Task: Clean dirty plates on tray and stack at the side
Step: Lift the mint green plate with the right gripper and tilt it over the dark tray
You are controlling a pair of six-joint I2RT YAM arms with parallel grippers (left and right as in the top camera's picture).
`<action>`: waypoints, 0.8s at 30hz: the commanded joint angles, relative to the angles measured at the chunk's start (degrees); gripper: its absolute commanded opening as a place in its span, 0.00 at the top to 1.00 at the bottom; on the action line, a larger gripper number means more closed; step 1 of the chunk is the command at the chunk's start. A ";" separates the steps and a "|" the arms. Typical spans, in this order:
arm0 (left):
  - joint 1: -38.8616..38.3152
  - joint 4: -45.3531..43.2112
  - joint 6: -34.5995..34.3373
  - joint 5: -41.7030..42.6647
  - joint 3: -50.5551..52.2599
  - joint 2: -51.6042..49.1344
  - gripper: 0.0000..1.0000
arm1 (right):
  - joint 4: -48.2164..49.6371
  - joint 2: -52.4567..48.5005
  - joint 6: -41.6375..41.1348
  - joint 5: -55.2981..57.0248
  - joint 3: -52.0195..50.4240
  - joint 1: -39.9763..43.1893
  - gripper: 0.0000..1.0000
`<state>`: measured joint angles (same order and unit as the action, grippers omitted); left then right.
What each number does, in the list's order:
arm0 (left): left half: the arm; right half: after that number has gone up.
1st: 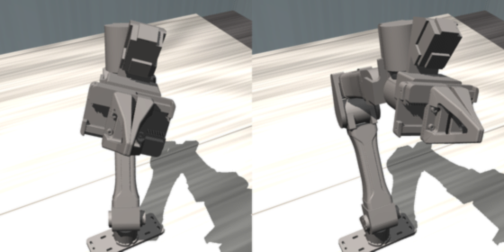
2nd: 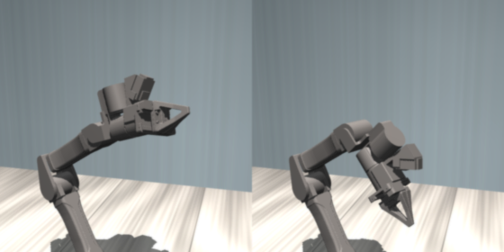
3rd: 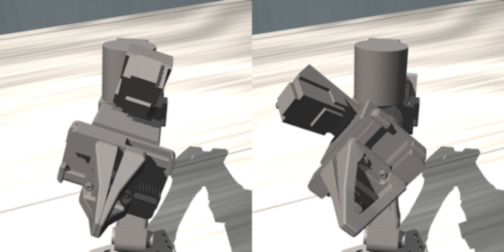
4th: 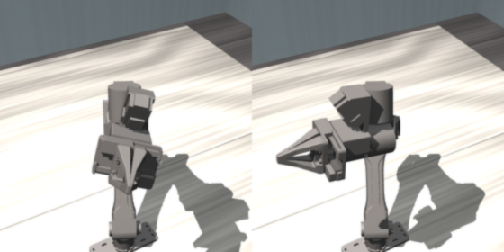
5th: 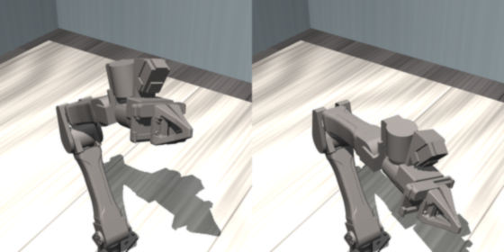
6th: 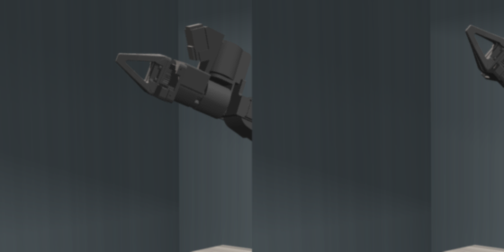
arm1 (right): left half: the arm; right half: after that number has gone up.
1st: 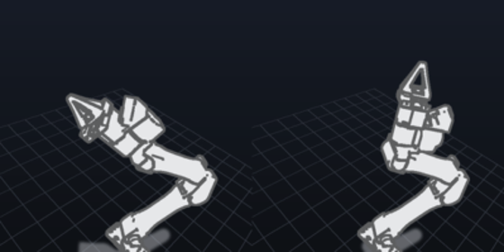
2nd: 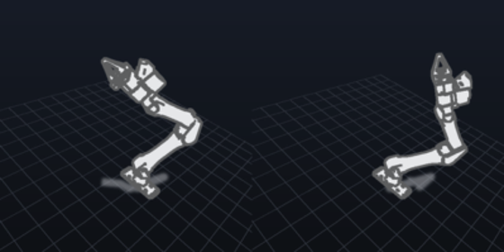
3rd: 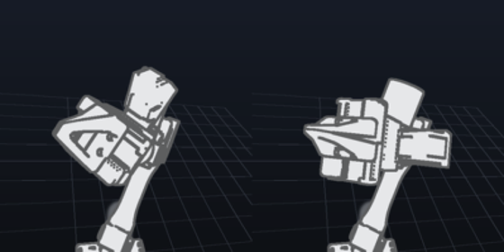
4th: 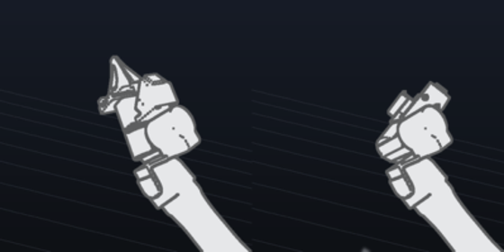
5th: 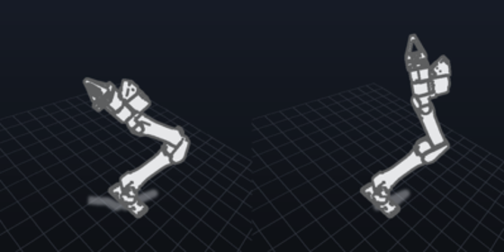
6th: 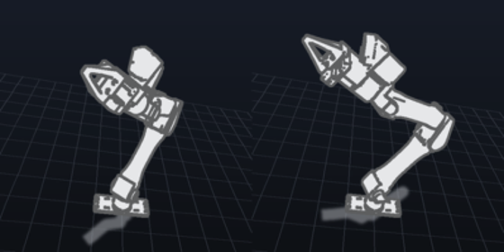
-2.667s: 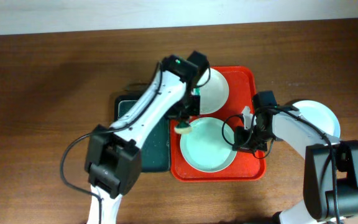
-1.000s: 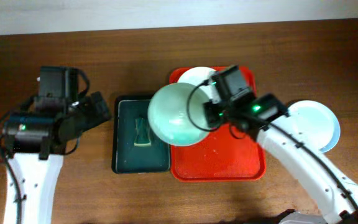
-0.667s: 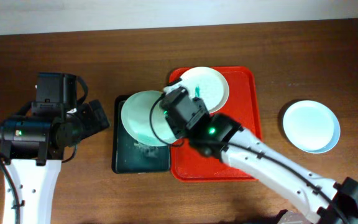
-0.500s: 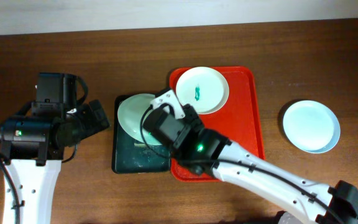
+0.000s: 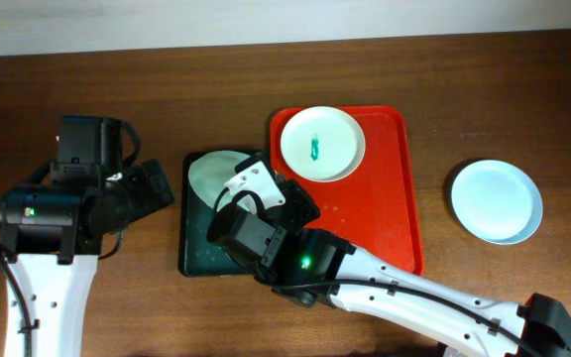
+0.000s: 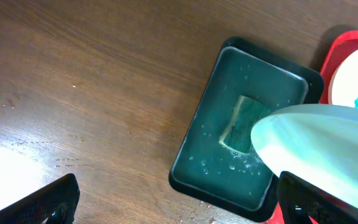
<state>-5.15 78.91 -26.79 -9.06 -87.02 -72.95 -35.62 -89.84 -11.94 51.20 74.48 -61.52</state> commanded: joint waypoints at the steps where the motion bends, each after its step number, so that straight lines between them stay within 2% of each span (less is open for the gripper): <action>1: 0.35 0.09 0.11 -0.42 -0.11 0.44 0.00 | 0.35 1.31 -0.52 2.23 1.22 -0.35 0.96; 24: 0.35 0.09 0.11 -0.42 -0.11 0.44 0.01 | 0.96 1.31 -0.52 2.01 1.22 -0.35 0.96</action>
<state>-5.15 78.91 -26.81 -9.06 -87.02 -72.95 -35.03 -89.84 -11.86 51.62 74.48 -61.52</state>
